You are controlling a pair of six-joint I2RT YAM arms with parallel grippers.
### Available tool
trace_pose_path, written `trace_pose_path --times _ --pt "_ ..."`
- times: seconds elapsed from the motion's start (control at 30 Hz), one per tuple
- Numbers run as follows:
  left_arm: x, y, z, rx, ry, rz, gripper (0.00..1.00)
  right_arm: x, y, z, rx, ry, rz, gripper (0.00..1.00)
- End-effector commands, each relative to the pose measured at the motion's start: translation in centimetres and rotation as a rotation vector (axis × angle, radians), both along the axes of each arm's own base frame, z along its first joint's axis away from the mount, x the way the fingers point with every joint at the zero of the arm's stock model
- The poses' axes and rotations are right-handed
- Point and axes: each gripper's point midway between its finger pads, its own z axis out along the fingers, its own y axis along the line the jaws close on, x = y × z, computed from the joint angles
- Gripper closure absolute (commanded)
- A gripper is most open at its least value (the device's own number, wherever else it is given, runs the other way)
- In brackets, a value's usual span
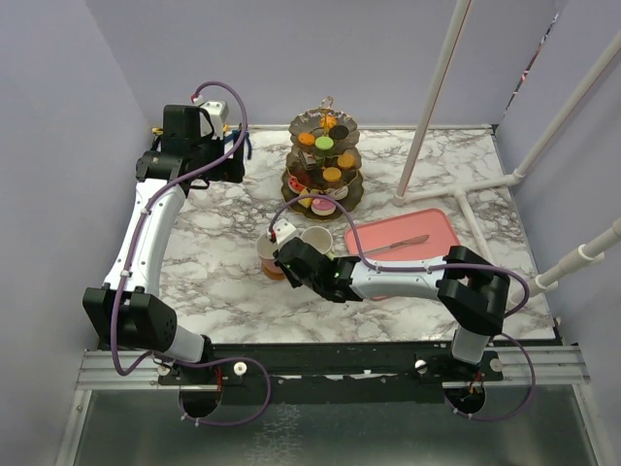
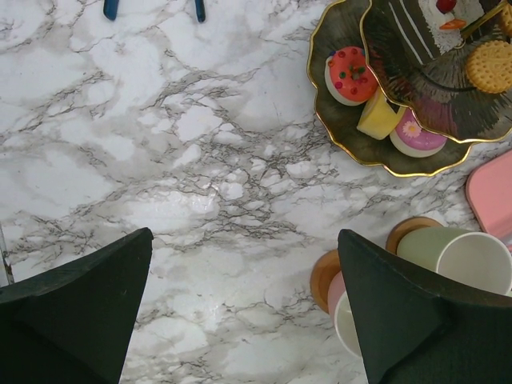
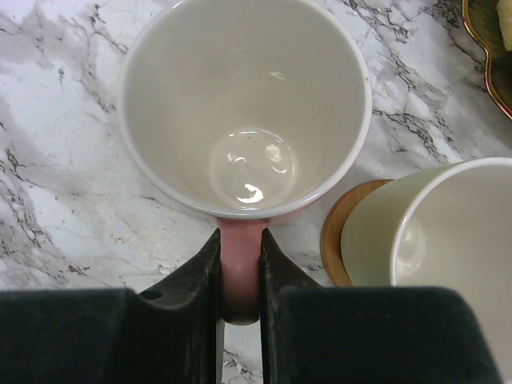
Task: Serve the afternoon tea
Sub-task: Place the cup on the coaster.
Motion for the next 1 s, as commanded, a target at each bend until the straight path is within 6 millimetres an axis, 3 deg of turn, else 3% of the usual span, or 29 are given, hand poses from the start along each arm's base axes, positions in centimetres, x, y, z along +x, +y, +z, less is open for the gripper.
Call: trace_pose_path --times 0.0,0.17,0.33,0.67,0.73,0.87,0.97 --pt "0.8 0.8 -0.4 0.017 -0.011 0.035 0.01 0.5 1.7 1.4 0.093 -0.028 -0.013 0.99" --pt "1.0 1.0 -0.4 0.019 -0.02 0.044 0.01 0.0 1.7 0.6 0.079 -0.017 -0.004 0.98" --pt "1.0 0.9 -0.7 0.017 -0.016 0.045 0.01 -0.3 1.7 -0.5 0.064 -0.003 0.005 0.85" --pt "1.0 0.8 -0.8 0.014 -0.021 0.035 0.01 -0.2 0.8 -2.2 0.039 -0.003 -0.032 0.71" --pt "1.0 0.7 -0.8 0.013 -0.023 0.03 0.01 -0.3 0.7 -2.4 0.036 0.001 -0.029 0.63" --pt "1.0 0.8 -0.5 0.014 -0.031 0.029 0.01 -0.3 0.4 -2.0 0.04 -0.009 -0.032 0.38" --pt "1.0 0.7 -0.2 0.012 -0.039 0.027 0.01 -0.3 0.5 -0.7 0.06 -0.023 -0.027 0.31"
